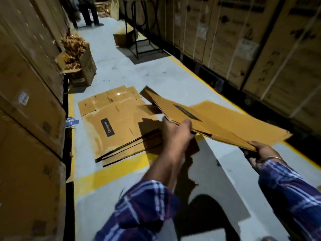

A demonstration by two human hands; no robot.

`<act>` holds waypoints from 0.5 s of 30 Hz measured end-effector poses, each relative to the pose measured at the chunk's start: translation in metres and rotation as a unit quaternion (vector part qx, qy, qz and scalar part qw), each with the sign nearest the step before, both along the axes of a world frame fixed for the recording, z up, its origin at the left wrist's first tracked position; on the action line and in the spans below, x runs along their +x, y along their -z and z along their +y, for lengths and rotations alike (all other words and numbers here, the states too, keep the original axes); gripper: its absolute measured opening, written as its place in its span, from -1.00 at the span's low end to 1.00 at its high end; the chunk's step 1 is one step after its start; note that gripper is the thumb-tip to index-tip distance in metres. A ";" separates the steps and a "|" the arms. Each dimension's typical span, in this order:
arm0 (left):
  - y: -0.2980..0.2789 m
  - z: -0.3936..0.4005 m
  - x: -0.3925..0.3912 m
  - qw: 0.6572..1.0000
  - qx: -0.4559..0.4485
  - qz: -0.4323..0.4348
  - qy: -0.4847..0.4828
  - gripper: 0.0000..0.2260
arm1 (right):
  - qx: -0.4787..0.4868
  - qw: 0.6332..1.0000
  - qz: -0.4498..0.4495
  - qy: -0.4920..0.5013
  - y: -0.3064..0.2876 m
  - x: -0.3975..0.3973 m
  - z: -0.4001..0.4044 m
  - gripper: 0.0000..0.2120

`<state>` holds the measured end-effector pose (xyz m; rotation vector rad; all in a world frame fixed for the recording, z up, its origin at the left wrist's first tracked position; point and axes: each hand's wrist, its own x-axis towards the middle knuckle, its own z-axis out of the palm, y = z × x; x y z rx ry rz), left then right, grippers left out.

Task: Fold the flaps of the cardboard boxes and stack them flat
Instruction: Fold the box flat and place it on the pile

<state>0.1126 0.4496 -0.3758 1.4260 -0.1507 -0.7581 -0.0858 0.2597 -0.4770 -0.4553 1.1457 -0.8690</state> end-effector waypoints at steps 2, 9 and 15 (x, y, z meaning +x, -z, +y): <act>0.021 -0.013 -0.043 0.999 0.032 0.000 0.029 -0.41 | 0.022 0.999 0.012 0.027 0.003 -0.036 0.000 -0.50; 0.065 -0.025 -0.144 0.986 0.069 0.059 0.143 -0.39 | 0.066 0.994 0.072 -0.042 0.006 -0.066 0.036 -0.88; 0.071 -0.018 -0.146 0.977 0.054 0.139 0.152 -0.58 | 0.036 0.978 0.196 -0.058 0.024 -0.057 0.046 -0.72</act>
